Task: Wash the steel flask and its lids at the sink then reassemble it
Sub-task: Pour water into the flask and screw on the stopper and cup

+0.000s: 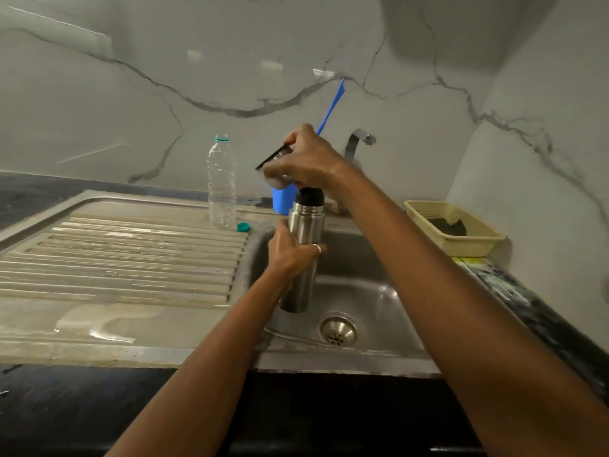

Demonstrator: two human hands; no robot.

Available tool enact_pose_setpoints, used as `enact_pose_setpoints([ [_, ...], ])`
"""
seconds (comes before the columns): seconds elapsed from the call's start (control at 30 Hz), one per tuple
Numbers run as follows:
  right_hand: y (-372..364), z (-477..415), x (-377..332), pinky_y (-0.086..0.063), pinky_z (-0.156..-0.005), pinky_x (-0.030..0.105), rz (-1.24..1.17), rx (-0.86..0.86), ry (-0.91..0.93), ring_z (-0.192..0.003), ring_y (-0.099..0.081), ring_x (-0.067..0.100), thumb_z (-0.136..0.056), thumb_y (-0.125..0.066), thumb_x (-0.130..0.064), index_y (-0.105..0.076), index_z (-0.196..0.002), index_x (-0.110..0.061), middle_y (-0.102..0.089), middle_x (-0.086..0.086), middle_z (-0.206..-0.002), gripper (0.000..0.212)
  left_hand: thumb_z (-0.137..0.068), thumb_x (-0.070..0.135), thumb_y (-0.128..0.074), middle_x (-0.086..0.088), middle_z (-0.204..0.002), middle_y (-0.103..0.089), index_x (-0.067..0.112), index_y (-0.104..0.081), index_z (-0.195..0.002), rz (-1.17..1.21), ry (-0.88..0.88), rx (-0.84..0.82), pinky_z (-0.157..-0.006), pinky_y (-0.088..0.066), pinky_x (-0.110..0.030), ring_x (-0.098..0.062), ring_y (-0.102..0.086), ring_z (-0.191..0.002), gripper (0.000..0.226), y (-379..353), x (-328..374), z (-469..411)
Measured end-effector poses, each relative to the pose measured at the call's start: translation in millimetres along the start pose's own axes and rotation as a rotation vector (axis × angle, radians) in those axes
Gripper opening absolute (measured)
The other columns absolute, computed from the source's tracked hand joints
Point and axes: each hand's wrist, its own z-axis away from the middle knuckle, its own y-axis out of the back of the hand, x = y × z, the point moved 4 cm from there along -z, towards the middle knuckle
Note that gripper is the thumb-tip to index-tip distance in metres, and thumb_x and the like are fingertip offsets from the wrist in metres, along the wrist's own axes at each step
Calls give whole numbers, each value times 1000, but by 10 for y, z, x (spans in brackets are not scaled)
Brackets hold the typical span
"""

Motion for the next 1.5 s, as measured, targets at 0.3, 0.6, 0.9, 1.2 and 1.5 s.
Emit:
enact_pose_setpoints([
  [0.3, 584, 139, 191, -57, -74, 27, 94, -60, -51, -101, -66, 18, -76, -84, -20, -60, -126, -19, -65, 2, -114, 56, -79, 13, -84, 2, -109, -52, 15, -41, -135, -4, -28, -25, -79, -43, -28, -13, -53, -95, 71, -80, 10, 38],
  [0.6, 506, 112, 128, -53, -81, 30, 437, -161, -72, -105, -61, 22, -79, -82, -20, -65, -119, -10, -65, 9, -115, 45, -79, 15, -85, 2, -110, -52, 14, -41, -137, -12, -25, -27, -82, -44, -29, -15, -53, -97, 73, -86, 58, 53],
  [0.9, 331, 12, 260, -49, -74, 25, 431, -293, -92, -109, -56, 21, -82, -79, -12, -59, -131, -14, -57, 2, -120, 54, -78, 13, -85, 3, -110, -51, 14, -41, -133, -21, -63, -38, -84, -45, -28, -13, -53, -98, 70, -83, 54, 49],
  [1.2, 249, 45, 384, -51, -73, 24, 362, -343, -104, -110, -58, 22, -89, -73, -14, -61, -130, -14, -58, 5, -123, 43, -79, 15, -85, 4, -112, -50, 15, -40, -139, -19, -56, -29, -84, -45, -29, -12, -52, -100, 75, -66, 53, 55],
  [1.5, 154, 113, 532, -35, -56, 21, 371, -142, -115, -65, -48, 9, -89, -67, -59, -46, -71, -25, -49, -7, -71, 44, -79, 15, -84, 4, -110, -50, 14, -41, -136, -24, -58, -21, -81, -45, -25, -11, -52, -95, 71, -63, 63, 66],
])
